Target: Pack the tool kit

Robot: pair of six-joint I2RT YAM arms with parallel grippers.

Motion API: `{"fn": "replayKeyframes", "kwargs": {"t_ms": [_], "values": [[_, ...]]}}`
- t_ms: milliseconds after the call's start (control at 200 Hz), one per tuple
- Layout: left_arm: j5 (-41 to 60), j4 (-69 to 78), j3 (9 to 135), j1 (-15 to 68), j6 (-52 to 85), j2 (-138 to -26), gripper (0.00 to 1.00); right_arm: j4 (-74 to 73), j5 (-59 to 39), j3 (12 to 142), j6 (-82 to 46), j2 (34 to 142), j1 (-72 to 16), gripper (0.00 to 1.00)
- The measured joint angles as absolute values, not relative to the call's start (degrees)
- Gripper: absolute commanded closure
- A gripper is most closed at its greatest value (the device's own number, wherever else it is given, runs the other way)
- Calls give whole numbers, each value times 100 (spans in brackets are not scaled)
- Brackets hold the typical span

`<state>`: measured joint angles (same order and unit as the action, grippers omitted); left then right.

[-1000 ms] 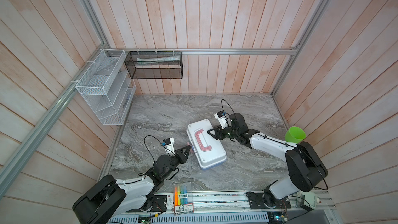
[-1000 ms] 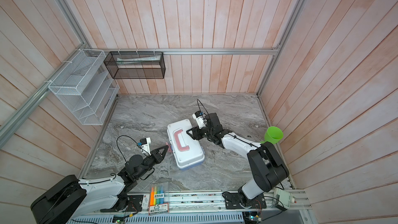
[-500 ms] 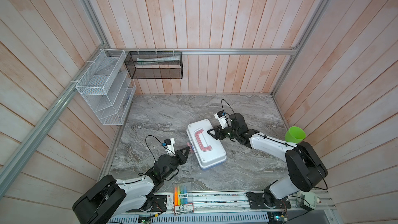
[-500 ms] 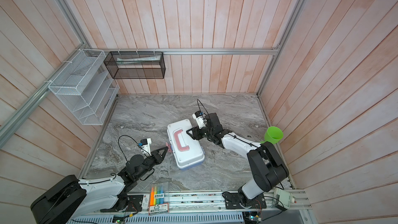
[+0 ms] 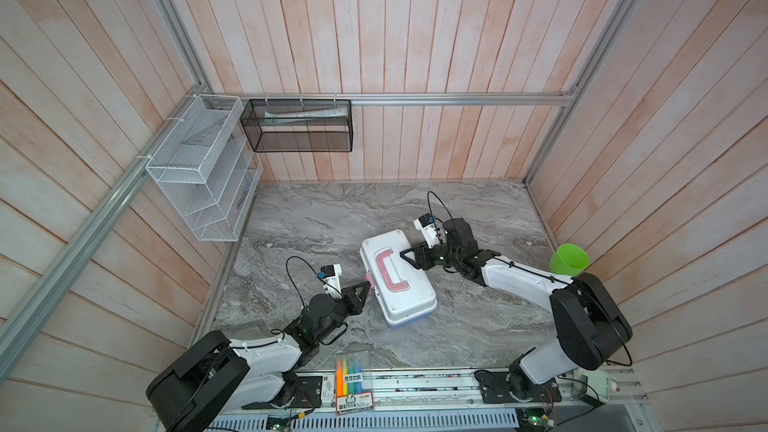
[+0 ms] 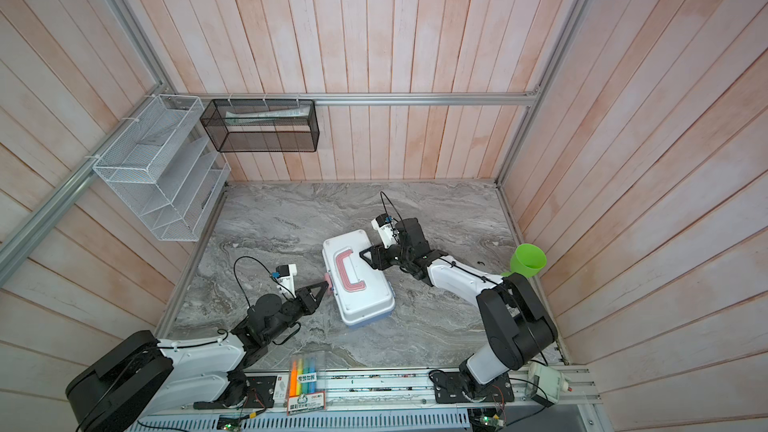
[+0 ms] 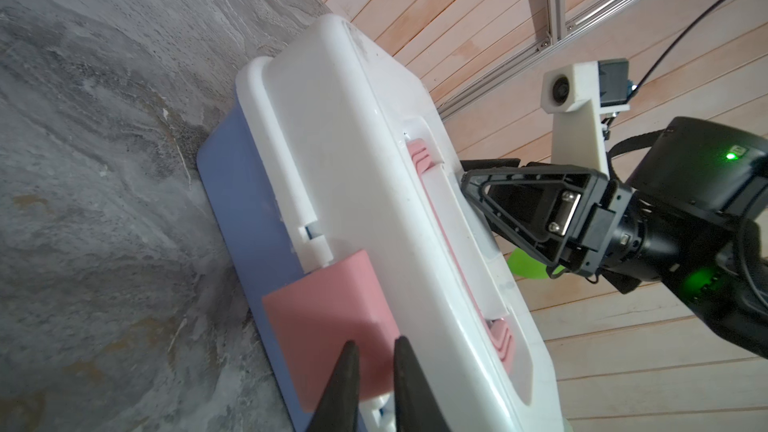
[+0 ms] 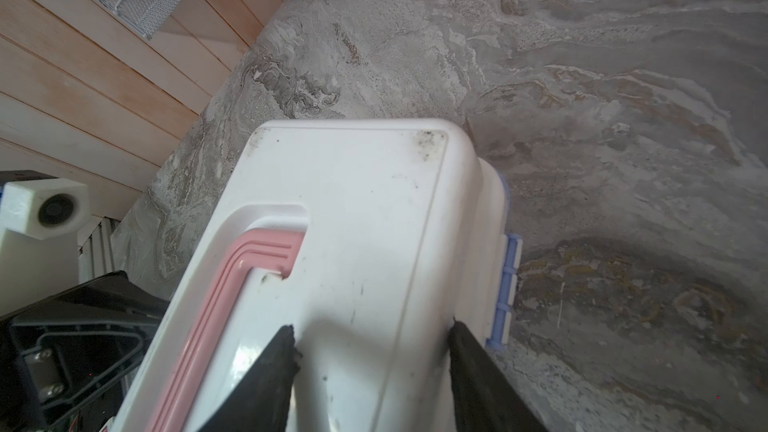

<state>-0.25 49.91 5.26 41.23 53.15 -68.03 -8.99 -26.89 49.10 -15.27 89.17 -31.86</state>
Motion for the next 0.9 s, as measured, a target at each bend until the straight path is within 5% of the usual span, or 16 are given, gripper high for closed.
{"fn": "replayKeyframes", "kwargs": {"t_ms": [900], "values": [[27, 4589, 834, 4123, 5258, -6919, 83, -917, -2689, 4910, -1544, 8927, -3186, 45]]}}
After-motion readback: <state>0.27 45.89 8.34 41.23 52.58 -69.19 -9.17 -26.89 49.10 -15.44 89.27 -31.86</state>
